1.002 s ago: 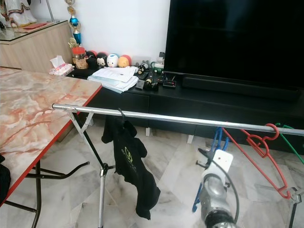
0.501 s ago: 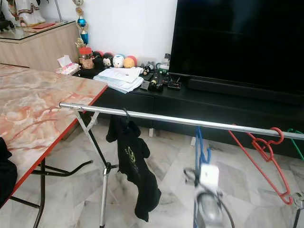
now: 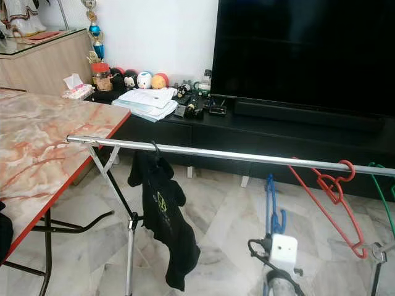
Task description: Hang hanger
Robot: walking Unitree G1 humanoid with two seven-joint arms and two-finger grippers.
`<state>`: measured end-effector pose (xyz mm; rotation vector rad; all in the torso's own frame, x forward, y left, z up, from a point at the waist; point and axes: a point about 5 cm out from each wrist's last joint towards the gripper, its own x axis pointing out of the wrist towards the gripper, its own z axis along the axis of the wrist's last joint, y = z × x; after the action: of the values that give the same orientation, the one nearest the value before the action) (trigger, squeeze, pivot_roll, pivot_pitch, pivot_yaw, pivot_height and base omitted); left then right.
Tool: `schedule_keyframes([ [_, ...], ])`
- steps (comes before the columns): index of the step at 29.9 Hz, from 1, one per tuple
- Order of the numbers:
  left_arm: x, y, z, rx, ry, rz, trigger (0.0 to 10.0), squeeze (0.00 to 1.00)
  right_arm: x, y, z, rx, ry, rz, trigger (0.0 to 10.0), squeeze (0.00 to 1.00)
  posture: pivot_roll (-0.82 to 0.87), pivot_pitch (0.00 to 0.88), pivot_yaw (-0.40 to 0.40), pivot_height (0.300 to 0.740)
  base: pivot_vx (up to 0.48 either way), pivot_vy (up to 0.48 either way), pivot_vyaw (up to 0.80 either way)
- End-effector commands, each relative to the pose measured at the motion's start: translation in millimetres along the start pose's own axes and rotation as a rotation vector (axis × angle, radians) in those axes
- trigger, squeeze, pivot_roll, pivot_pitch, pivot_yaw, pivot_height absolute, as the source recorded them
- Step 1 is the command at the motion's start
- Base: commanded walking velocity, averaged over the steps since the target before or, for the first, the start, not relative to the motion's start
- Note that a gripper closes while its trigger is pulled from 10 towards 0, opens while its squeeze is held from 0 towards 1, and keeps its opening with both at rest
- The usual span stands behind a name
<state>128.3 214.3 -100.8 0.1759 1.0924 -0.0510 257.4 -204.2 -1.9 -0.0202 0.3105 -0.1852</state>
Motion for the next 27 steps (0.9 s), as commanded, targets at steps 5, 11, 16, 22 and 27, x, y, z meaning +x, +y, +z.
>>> schedule_keyframes([
  [5, 2.0, -4.2, 5.7, 0.007, 0.008, 0.003, 10.0, 0.0, 3.6, 3.1, 7.4, 0.002, -0.015, -0.006, 10.0, 0.0, 0.08, 0.0, -0.023, 0.74, 0.287, 0.0, 0.0],
  [11, 2.3, -9.0, 4.5, 0.019, 0.017, -0.015, 10.0, 0.0, 5.8, 1.4, 9.6, 0.014, -0.014, -0.023, 10.0, 0.0, 0.08, 0.0, -0.028, 0.74, 0.137, 0.0, 0.0],
  [16, 2.1, -10.8, 2.6, 0.01, 0.018, -0.019, 10.0, 0.0, 7.5, 0.7, 12.0, 0.029, -0.017, -0.036, 10.0, 0.0, 0.08, 0.0, -0.028, 0.74, 0.0, 0.0, 0.0],
  [22, -0.6, -2.1, -5.6, 0.012, 0.027, -0.013, 10.0, 0.0, 12.8, -0.4, 21.7, 0.034, -0.045, -0.051, 10.0, 0.0, 0.08, 0.0, -0.026, 0.74, 0.0, 0.0, 0.0],
  [27, -4.9, 10.8, -16.3, 0.008, 0.04, 0.0, 10.0, 0.0, 22.8, -2.7, 36.6, 0.042, -0.066, -0.069, 10.0, 0.0, 0.08, 0.0, -0.024, 0.74, 0.0, 0.0, 0.0],
])
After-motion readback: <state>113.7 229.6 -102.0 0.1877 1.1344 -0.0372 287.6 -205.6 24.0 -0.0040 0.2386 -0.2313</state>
